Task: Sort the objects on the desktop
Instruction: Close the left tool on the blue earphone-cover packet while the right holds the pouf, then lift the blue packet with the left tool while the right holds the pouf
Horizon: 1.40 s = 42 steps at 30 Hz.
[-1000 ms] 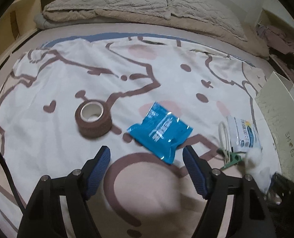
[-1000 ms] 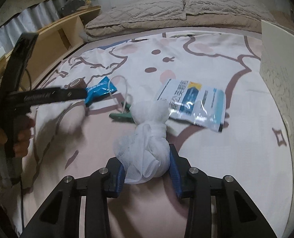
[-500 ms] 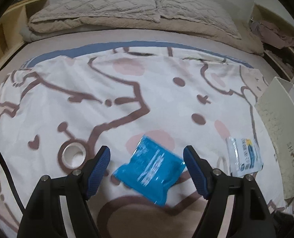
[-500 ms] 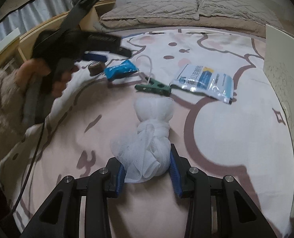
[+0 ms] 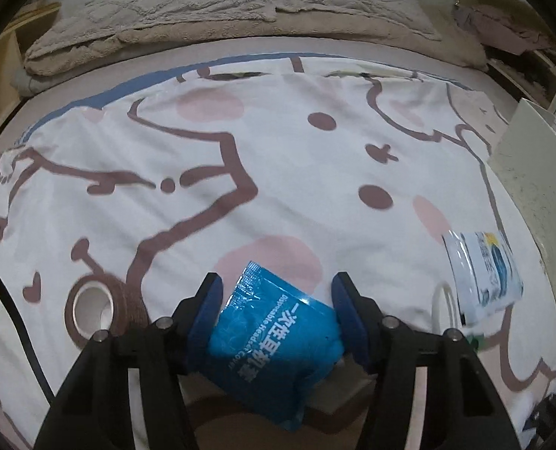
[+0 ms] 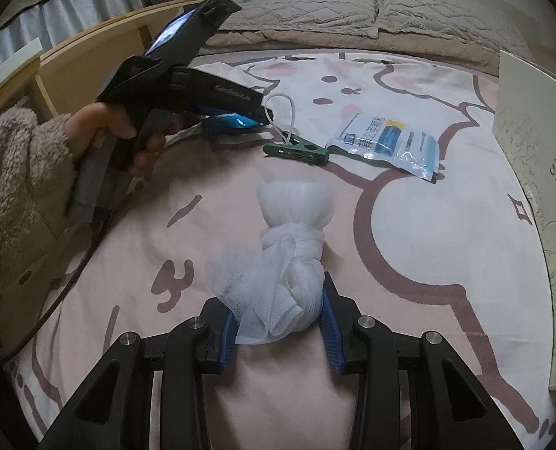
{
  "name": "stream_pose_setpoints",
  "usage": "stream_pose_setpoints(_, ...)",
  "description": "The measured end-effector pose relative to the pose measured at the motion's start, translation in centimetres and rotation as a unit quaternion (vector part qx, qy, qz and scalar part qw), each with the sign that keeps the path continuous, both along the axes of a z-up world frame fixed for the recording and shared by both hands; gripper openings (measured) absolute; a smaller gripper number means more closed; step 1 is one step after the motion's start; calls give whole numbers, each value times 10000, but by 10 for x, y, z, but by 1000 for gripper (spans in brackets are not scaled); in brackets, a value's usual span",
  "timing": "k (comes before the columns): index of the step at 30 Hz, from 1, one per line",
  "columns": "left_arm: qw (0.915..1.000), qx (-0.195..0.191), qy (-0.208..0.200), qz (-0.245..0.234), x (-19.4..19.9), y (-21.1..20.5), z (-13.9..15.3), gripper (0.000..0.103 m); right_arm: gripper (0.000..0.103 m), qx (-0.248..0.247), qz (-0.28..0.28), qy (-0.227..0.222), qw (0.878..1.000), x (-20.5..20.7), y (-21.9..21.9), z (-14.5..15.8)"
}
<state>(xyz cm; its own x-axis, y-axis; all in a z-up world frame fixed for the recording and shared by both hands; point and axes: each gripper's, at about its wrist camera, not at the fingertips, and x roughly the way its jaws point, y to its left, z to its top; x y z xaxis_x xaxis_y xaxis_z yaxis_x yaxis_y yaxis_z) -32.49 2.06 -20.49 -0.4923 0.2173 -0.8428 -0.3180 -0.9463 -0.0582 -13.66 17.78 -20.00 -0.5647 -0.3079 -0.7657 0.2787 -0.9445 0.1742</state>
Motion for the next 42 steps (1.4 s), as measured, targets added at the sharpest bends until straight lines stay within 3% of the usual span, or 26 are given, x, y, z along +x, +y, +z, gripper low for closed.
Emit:
stream_pose_setpoints(13,9979,567,-199,-257,46,-22,3,60,40,330,3,103,9994,4,-8,-1)
stream_pose_setpoints(26,9901,1063,-647,-647,112,-36,10,60,40,272,4,65,9996,3,-6,-2)
stream_pose_setpoints(28,9871,1117,-805,-816,120,-34,11,74,40,213,1,46,9998,2,-5,-2)
stream_pose_setpoints(31,9820,1278,-942,-1024,130,-32,14,82,40,179,-5,38,9998,1,-4,-3)
stream_pose_setpoints(37,9867,969,-781,-1046,141,-26,11,82,40,337,-11,90,9994,2,-7,-3)
stream_pose_setpoints(42,9938,598,-690,-627,137,-17,9,82,40,395,-17,120,9991,3,-9,-3)
